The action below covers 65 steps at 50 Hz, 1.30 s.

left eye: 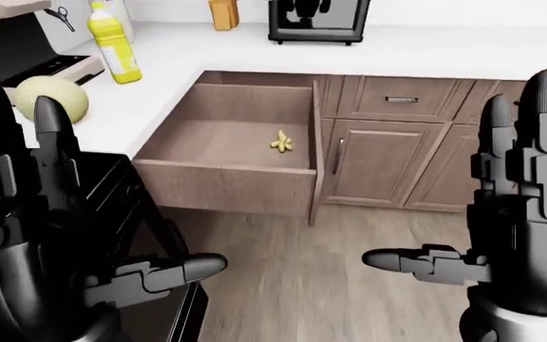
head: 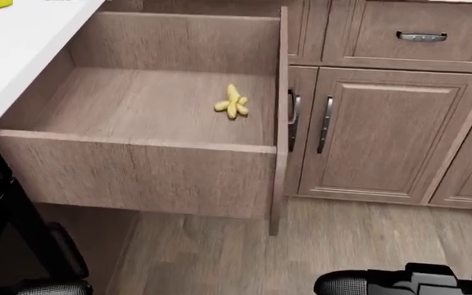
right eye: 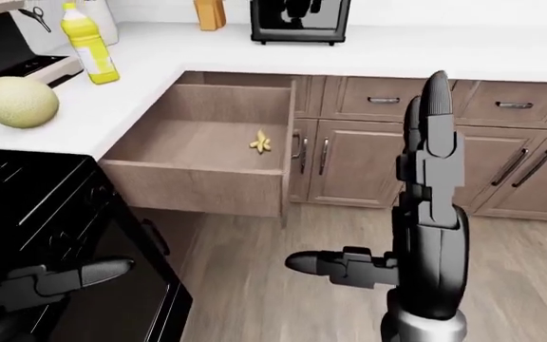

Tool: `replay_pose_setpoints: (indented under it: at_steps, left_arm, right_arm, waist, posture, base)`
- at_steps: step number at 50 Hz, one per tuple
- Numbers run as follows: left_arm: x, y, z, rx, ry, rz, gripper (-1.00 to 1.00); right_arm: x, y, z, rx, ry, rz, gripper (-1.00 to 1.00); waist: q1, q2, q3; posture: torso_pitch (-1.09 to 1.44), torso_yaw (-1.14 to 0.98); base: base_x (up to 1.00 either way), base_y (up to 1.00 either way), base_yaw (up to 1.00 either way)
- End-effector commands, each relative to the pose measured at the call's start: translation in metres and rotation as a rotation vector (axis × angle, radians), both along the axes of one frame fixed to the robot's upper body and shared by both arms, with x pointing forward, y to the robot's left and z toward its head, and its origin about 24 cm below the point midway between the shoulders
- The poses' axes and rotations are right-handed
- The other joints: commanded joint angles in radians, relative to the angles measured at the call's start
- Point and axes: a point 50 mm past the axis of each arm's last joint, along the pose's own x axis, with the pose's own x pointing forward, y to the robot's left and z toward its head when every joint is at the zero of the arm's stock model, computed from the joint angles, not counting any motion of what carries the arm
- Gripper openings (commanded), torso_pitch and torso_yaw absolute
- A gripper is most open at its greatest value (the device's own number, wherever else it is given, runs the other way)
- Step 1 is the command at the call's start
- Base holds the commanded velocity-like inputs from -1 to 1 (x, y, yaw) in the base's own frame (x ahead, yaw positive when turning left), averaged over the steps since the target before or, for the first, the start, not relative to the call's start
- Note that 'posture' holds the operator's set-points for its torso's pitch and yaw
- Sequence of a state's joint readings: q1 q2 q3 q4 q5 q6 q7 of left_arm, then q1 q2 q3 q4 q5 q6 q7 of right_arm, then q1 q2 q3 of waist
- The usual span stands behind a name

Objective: Close the right drawer.

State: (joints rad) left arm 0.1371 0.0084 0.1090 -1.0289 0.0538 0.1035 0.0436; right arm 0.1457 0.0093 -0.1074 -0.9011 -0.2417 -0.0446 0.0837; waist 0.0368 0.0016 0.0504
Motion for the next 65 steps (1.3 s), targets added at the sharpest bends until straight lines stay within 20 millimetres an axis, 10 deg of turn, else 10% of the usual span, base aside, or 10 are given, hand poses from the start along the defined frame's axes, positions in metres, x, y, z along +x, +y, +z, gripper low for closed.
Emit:
replay_pose_setpoints:
  at_steps: [1,3,7,14,18,20,27,31,42,65]
  left_arm:
    - [-0.004,-0.002,0.005,0.007,-0.042,-0.009,1.0]
    - [-0.004,-0.002,0.005,0.007,-0.042,-0.009,1.0]
    - [-0.004,-0.002,0.005,0.006,-0.042,-0.009,1.0]
    - [-0.004,-0.001,0.005,0.006,-0.042,-0.008,1.0]
    - [-0.004,-0.001,0.005,0.006,-0.042,-0.008,1.0]
    - [-0.004,-0.001,0.005,0.006,-0.042,-0.007,1.0]
    - [-0.004,-0.001,0.005,0.005,-0.042,-0.007,1.0]
    - [-0.004,-0.001,0.005,0.005,-0.041,-0.008,1.0]
    - [-0.004,-0.001,0.005,0.005,-0.042,-0.008,1.0]
    - [-0.003,-0.002,0.005,0.005,-0.041,-0.01,1.0]
  right_arm:
    - [-0.004,0.001,0.007,-0.007,-0.048,0.0,1.0]
    - [-0.004,0.001,0.007,-0.006,-0.048,0.0,1.0]
    - [-0.004,0.001,0.007,-0.005,-0.048,-0.002,1.0]
    - [-0.004,0.0,0.006,-0.006,-0.047,-0.003,1.0]
    - [-0.003,0.0,0.005,-0.007,-0.044,-0.003,1.0]
    - [-0.003,0.0,0.005,-0.008,-0.044,-0.003,1.0]
    - [-0.001,-0.003,0.004,0.018,-0.034,-0.005,1.0]
    - [0.0,-0.004,0.002,0.026,-0.026,-0.006,1.0]
    - [0.0,-0.004,0.002,0.029,-0.026,-0.004,1.0]
    - [-0.005,-0.011,0.013,0.038,-0.049,-0.029,1.0]
  waist:
    - [-0.001,-0.003,-0.004]
    - [-0.006,-0.064,-0.027]
    - [-0.035,-0.055,0.001]
    - [-0.052,0.002,0.005]
    - [-0.053,0.097,-0.05]
    - [-0.041,0.073,0.014]
    - [-0.023,0.028,-0.016]
    - [-0.024,-0.062,-0.021]
    - [-0.042,0.025,-0.01]
    - [-0.033,-0.008,-0.046]
  posture:
    - [0.0,0.0]
    - [0.0,0.0]
    - [0.0,0.0]
    - [0.0,0.0]
    - [0.0,0.0]
    - [0.0,0.0]
    - [0.0,0.0]
    - [0.0,0.0]
    - [0.0,0.0]
    - [0.0,0.0]
  base:
    - [0.42,0.0,0.0]
    - [0.42,0.0,0.0]
    - [0.42,0.0,0.0]
    - [0.42,0.0,0.0]
    - [0.42,0.0,0.0]
    - [0.41,0.0,0.0]
    - [0.27,0.0,0.0]
    - [0.0,0.0,0.0]
    - [0.0,0.0,0.0]
    - [0.0,0.0,0.0]
